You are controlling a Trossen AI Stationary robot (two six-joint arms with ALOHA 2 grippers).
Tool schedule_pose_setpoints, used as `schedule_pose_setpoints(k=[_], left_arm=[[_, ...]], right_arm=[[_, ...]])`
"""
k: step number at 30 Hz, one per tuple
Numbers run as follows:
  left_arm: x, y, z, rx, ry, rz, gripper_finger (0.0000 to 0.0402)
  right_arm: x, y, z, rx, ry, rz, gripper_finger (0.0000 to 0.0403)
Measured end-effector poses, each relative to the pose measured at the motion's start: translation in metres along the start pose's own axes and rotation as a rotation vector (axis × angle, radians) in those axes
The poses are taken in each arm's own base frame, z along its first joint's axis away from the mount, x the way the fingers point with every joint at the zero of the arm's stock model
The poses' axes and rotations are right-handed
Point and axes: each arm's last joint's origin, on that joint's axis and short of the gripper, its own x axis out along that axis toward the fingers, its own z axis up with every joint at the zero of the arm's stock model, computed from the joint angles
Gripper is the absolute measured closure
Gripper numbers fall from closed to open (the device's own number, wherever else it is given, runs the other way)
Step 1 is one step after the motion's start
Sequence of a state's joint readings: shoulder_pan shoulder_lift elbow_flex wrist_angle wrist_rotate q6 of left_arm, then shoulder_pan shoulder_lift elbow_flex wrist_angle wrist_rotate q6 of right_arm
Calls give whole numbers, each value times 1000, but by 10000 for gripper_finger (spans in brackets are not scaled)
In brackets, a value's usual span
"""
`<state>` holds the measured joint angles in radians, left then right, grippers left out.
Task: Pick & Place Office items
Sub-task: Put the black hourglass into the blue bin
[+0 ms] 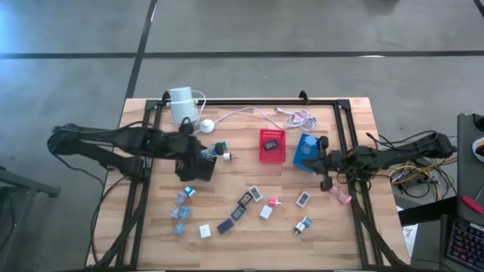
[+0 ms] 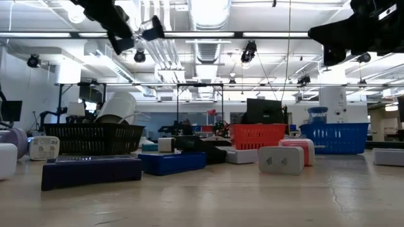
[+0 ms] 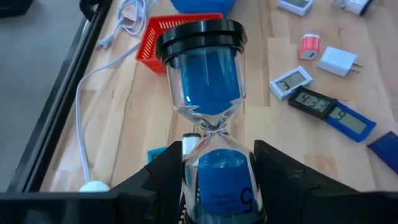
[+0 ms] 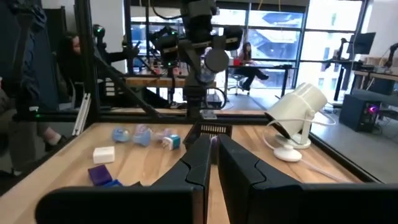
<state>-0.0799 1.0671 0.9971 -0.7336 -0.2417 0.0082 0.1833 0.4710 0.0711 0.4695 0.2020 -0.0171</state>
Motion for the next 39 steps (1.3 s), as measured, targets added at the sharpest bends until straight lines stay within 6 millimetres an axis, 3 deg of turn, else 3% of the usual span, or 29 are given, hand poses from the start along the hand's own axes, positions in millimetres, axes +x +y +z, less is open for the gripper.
schedule_pose_setpoints(k=[5, 10, 14, 21, 26, 33, 39], left_arm=[[-1, -2, -8, 15, -21, -64, 233], [11, -7, -2, 64, -20, -164, 233], [17, -10, 13, 90, -24, -217, 233], [33, -17, 40, 158, 30, -331, 233], [50, -21, 57, 194, 71, -366, 233], [80, -27, 71, 236, 143, -382, 233], [98, -29, 82, 254, 162, -382, 233]], right_arm=[[10, 2, -3, -62, 0, -7, 367], [26, 7, 2, -190, -81, 47, 315], [50, 13, 15, -274, -74, 96, 254], [102, 25, 26, -473, 131, 146, 149], [134, 32, 33, -507, 228, 173, 93], [161, 38, 35, -495, 329, 189, 63], [166, 39, 36, -480, 329, 183, 66]])
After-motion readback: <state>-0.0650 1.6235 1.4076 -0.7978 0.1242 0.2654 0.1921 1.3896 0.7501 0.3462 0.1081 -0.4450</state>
